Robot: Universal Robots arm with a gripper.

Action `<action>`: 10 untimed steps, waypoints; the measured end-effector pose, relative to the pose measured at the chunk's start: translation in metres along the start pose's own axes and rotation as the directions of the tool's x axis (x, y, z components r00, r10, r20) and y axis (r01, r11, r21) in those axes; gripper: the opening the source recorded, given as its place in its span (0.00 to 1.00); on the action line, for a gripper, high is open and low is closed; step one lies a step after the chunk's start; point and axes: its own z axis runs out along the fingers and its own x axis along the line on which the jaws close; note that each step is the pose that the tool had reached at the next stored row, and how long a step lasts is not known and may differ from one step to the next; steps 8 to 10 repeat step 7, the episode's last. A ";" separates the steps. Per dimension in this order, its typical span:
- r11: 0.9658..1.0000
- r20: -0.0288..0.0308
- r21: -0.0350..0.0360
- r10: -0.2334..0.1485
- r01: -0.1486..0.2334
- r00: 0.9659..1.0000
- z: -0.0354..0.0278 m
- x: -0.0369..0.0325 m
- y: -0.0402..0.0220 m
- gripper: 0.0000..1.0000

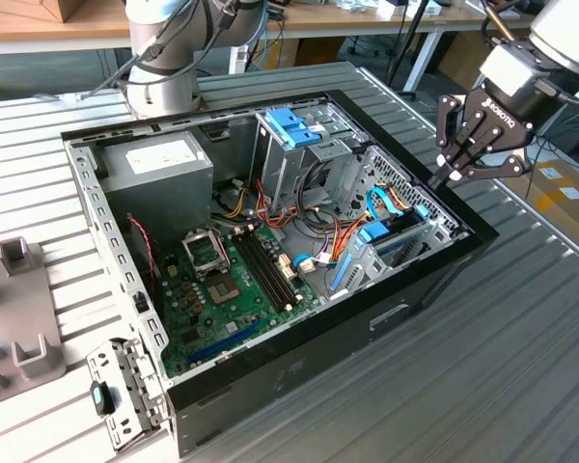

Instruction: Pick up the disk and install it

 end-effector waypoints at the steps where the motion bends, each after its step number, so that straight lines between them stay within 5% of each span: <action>1: 1.000 0.000 0.000 0.000 0.000 1.000 0.0000 0.0000 0.0000 0.11; 10: 1.000 0.000 0.000 0.000 0.000 1.000 0.0000 0.0000 -0.0001 0.11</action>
